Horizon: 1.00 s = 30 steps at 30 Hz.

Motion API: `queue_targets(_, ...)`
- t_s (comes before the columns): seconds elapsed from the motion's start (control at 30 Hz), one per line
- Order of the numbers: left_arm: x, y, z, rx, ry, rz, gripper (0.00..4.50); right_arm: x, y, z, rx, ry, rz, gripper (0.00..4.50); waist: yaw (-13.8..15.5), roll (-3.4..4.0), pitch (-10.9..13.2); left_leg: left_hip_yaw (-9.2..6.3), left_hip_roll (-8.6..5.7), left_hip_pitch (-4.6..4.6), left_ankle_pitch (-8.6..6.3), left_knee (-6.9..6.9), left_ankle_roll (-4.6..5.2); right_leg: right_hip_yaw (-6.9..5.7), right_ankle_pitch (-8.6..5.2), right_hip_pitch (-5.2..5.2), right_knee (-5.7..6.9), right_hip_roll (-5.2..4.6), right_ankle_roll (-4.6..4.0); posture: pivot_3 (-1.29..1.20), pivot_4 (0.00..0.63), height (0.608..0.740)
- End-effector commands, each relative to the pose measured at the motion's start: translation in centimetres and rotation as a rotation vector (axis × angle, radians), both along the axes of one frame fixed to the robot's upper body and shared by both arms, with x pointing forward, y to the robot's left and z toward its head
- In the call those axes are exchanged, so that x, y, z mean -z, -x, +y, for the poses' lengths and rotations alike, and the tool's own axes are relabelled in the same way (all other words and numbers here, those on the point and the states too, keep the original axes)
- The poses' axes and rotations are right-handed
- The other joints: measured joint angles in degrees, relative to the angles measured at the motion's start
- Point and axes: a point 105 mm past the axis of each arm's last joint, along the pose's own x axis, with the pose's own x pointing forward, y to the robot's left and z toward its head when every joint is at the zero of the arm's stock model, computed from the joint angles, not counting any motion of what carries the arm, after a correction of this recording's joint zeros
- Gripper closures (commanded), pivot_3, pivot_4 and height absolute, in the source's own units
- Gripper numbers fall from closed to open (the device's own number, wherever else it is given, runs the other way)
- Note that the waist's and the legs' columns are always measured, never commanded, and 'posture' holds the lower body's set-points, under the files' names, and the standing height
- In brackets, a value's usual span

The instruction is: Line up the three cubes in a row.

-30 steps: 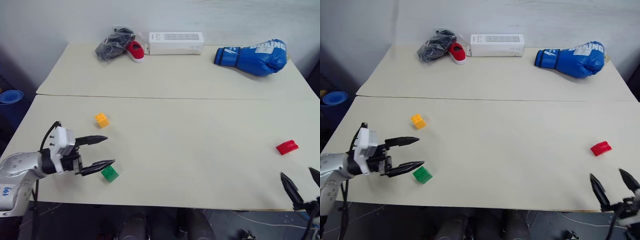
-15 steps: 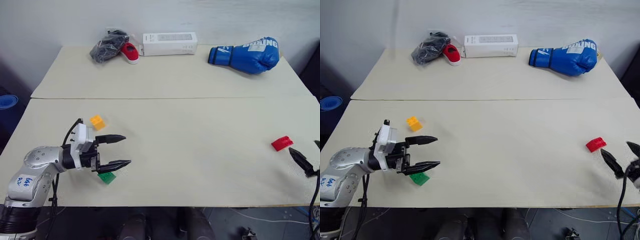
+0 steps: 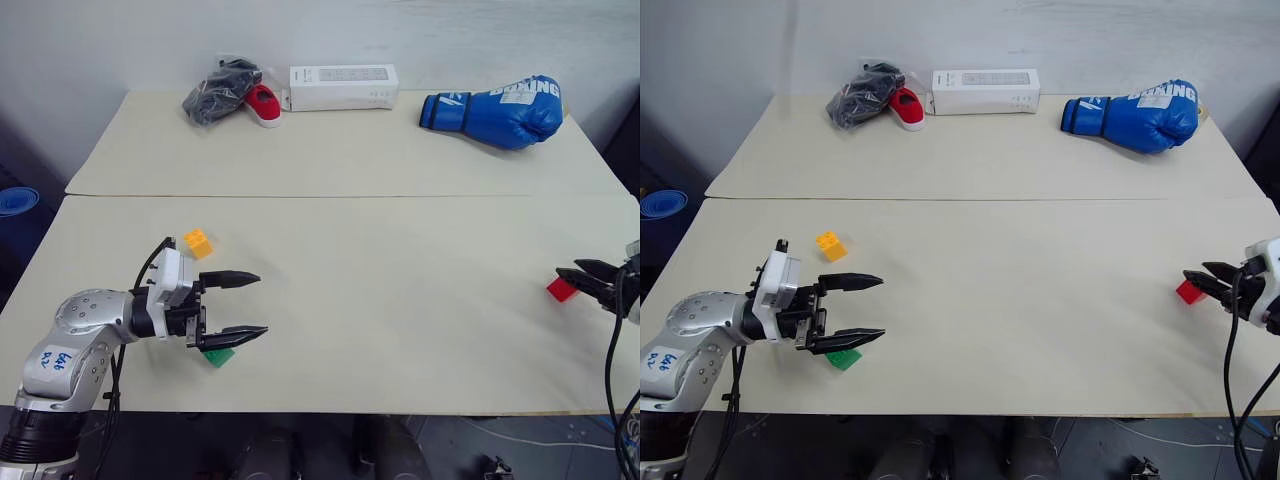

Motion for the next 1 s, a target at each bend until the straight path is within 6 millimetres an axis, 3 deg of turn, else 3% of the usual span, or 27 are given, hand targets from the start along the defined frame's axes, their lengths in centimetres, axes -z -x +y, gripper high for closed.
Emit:
queue_targets(0.03, -0.8, 0.3, 0.1, 0.003, -0.018, -0.057, 0.0, -1.0, 0.5, -0.1, -0.026, -0.025, 0.01, 3.54, -0.1, 0.0, 0.0, 0.0, 0.0, 0.0, 0.0, 0.0, -0.01, 0.0, 0.0, 0.0, 0.01, 0.0, 0.0, 0.0, 0.15, 0.74)
queue_targets(0.3, -0.9, 0.1, 0.0, 0.002, -0.016, -0.062, 0.0, -2.4, 0.7, 0.2, -0.024, -0.057, -0.101, 3.53, 0.0, 0.02, 0.0, 0.0, 0.01, -0.01, -0.01, 0.0, -0.03, 0.0, 0.0, -0.03, 0.01, 0.01, 0.0, 0.0, 0.15, 0.74)
queue_targets(0.47, -1.0, -0.2, 0.0, 0.006, -0.019, -0.062, 0.0, -3.3, 1.5, 0.9, -0.064, -0.047, -0.148, 1.91, 0.0, 0.03, 0.0, 0.0, 0.01, -0.03, -0.02, 0.0, -0.04, 0.01, 0.0, -0.04, 0.01, 0.01, 0.0, 0.0, 0.15, 0.74)
queue_targets(0.63, -1.0, -0.3, 0.0, 0.01, -0.022, -0.061, 0.0, -3.0, 2.5, 0.9, -0.079, -0.024, -0.096, 0.16, 0.1, 0.02, 0.0, 0.0, 0.01, -0.02, -0.02, -0.01, -0.05, 0.01, 0.0, -0.05, 0.02, 0.01, 0.01, 0.0, 0.15, 0.74)
queue_targets(0.83, -1.1, -0.5, -0.2, 0.016, -0.018, -0.062, 0.0, -1.0, 3.0, 1.4, -0.118, 0.089, -0.017, 0.07, 0.0, 0.03, 0.0, 0.0, 0.01, -0.02, -0.03, -0.01, -0.06, 0.02, 0.01, -0.05, 0.02, 0.0, 0.01, 0.0, 0.15, 0.74)
queue_targets(1.0, -1.2, -0.6, -0.3, 0.027, -0.02, -0.058, 0.0, -0.6, 1.9, 2.2, -0.193, 0.153, -0.017, 0.07, -0.2, 0.03, 0.0, 0.03, 0.01, 0.0, -0.03, -0.02, -0.08, 0.05, 0.01, -0.07, 0.05, 0.03, 0.01, 0.0, 0.15, 0.74)
